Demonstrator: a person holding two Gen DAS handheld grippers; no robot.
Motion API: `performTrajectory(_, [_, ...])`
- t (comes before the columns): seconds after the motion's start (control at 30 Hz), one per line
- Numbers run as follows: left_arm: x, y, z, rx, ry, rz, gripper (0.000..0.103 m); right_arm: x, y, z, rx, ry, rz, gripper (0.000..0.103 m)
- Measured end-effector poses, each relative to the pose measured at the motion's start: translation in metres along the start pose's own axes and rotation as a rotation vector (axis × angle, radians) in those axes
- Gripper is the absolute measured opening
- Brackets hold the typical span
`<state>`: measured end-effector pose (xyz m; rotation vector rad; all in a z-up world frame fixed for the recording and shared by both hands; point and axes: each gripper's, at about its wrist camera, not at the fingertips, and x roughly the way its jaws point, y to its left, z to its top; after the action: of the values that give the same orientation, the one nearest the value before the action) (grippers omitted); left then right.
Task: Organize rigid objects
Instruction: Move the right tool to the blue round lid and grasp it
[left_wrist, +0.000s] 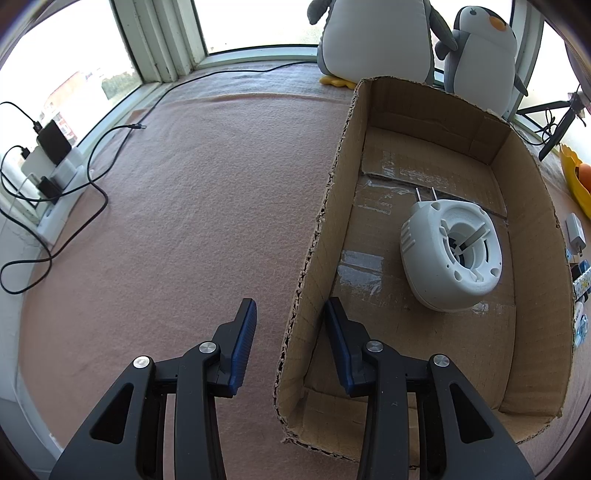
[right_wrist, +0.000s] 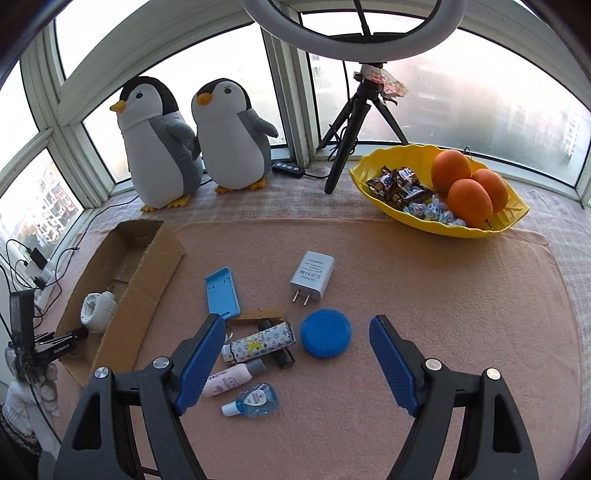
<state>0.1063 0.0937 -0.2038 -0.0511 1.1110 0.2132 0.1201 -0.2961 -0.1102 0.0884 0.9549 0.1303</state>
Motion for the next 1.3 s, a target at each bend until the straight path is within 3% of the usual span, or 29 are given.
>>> performTrajectory(0.2, [0.0, 0.0, 0.0, -0.001, 0.0, 0.0, 0.037, 0.019, -0.024, -0.016, 0.017, 0.068, -0.028, 0.077])
performTrajectory(0.4, [0.001, -0.001, -0.001, 0.001, -0.001, 0.005, 0.037, 0.032, -0.022, -0.028, -0.008, 0.101, -0.034, 0.077])
performTrajectory(0.83, [0.001, 0.0, 0.0, -0.006, 0.004, 0.002, 0.037, 0.075, -0.008, -0.025, -0.124, 0.168, -0.109, 0.077])
performTrajectory(1.03, [0.001, 0.0, 0.0, -0.005, 0.004, 0.003, 0.037, 0.085, -0.011, -0.02, -0.113, 0.175, -0.116, 0.076])
performTrajectory(1.3, [0.001, 0.0, 0.0, -0.005, 0.004, 0.003, 0.037, 0.099, -0.006, -0.015, -0.143, 0.195, -0.129, 0.068])
